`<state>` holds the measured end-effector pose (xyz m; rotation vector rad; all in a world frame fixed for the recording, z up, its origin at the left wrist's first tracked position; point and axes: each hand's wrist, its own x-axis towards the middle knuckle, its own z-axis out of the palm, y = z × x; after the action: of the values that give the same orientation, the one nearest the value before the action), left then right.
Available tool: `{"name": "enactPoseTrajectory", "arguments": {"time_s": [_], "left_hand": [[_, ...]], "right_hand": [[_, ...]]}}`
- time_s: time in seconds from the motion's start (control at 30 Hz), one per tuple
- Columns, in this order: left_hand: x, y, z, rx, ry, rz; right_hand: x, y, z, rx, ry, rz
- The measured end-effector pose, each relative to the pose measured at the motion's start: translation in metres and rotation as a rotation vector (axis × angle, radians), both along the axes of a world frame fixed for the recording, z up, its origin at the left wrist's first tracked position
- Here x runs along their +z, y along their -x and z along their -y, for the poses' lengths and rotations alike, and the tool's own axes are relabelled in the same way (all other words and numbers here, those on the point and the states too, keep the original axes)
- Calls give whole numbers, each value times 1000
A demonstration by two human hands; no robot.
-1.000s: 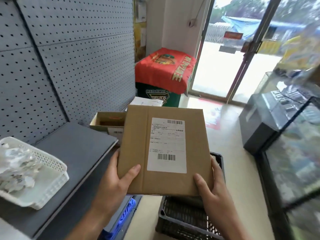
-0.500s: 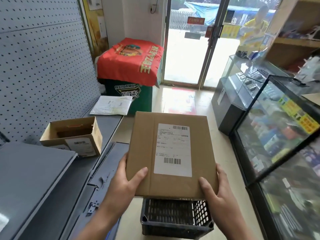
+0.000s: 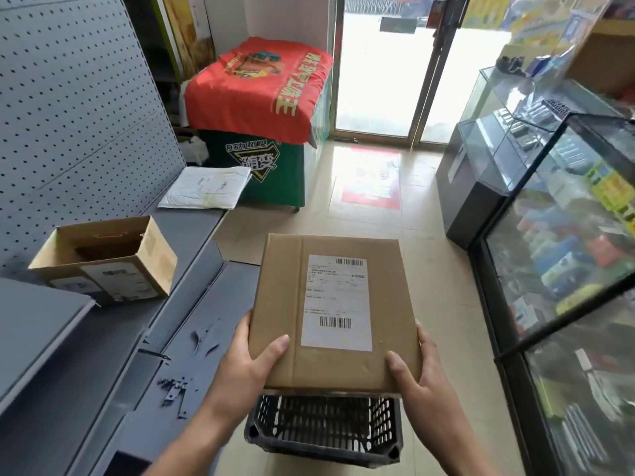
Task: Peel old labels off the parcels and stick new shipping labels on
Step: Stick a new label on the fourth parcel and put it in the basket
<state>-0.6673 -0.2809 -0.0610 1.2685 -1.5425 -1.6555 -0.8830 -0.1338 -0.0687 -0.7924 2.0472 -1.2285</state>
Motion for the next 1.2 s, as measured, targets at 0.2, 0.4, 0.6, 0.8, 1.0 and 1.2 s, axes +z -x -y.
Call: {"name": "enactPoseTrajectory", "arguments": {"time_s": [0.2, 0.4, 0.6, 0.8, 1.0, 1.2], "left_hand": [[-24, 14, 4, -10, -77, 63], [-60, 13, 14, -88, -198, 173], [-110, 12, 5, -183, -369, 314], [-148, 1, 10, -267, -635, 448], [-155, 0, 14, -279, -710, 448], [-181, 4, 30, -240, -718, 449]], "right_hand": [[-20, 11, 4, 21, -80, 39], [-55, 8, 1, -3, -211, 127], [-98, 6, -18, -52, -411, 201], [-121, 12, -26, -4, -581, 266], [-140, 16, -19, 10, -685, 309], [-158, 30, 13, -34, -713, 389]]}}
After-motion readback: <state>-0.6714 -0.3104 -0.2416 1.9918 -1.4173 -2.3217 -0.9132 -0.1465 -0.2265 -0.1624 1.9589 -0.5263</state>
